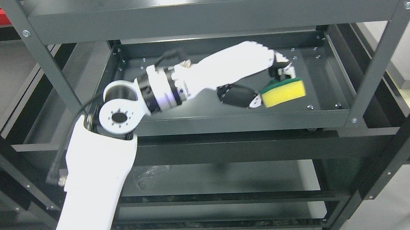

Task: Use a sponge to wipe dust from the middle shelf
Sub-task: 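Raise the sponge with the left hand up to the shelf above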

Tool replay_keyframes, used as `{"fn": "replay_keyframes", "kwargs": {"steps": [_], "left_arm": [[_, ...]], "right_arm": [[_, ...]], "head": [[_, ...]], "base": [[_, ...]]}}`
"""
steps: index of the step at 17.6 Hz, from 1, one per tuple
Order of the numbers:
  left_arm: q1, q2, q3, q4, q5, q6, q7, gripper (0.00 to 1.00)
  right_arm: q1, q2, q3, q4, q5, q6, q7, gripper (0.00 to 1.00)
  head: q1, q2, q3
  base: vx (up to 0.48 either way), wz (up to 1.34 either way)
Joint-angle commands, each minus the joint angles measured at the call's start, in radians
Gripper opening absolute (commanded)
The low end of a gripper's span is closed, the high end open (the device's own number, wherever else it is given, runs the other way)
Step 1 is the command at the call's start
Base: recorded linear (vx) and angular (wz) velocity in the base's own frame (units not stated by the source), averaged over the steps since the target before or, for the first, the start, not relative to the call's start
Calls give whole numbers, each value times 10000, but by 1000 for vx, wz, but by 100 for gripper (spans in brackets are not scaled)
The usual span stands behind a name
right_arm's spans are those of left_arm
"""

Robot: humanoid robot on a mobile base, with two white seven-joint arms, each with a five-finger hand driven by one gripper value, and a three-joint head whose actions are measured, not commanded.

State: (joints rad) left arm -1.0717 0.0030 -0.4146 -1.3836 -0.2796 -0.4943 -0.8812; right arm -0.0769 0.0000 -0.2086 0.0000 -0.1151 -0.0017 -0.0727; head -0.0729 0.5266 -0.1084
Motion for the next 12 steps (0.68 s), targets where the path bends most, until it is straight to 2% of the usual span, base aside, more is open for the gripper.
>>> {"fn": "replay_keyframes", "kwargs": {"steps": [1,3,7,12], "left_arm": [[-2426,144,-2617,-476,-303,463,-69,1],[-2780,144,-2787,-492,-302,479,-69,1],[-4680,144,-2497,-308,-592,464,-390,1],[-5188,144,-1977,-277,-1513,-10,-1126,1]], "right_arm": [[-13,-175,0,-174,0,738,6,100],[-13,-175,0,-174,0,723,6,100],[2,-175,0,-174,0,723,6,100],[2,-175,0,-174,0,723,6,100]], "head": [[0,0,0],[0,0,0],[0,0,0],[0,0,0]], "base": [[11,-99],[-4,-67],[-7,18],[-1,9]]}}
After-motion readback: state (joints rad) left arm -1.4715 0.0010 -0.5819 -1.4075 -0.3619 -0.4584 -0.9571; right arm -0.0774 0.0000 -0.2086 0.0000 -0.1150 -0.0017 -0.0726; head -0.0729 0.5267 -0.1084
